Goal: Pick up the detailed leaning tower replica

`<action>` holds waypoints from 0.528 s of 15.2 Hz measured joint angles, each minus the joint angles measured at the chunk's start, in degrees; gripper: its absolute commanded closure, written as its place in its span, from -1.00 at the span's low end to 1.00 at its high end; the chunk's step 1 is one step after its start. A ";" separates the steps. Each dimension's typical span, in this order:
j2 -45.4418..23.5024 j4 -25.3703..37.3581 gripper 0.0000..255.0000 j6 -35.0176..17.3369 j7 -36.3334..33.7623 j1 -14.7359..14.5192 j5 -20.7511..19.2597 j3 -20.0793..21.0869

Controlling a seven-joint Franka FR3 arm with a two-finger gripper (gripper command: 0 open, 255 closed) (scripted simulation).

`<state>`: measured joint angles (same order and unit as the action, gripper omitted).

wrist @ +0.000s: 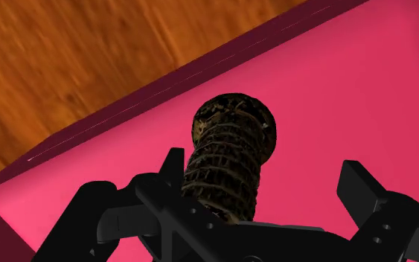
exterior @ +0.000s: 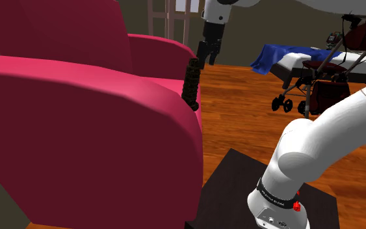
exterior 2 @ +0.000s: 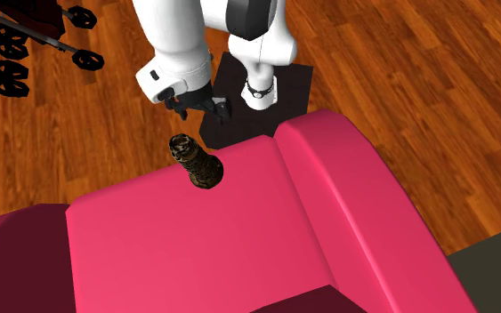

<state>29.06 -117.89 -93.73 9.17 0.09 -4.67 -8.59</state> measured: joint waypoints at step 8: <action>-9.13 8.77 -1.00 -2.19 6.58 -0.48 2.36 -4.26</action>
<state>19.93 -109.11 -95.92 15.75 -0.39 -2.31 -12.85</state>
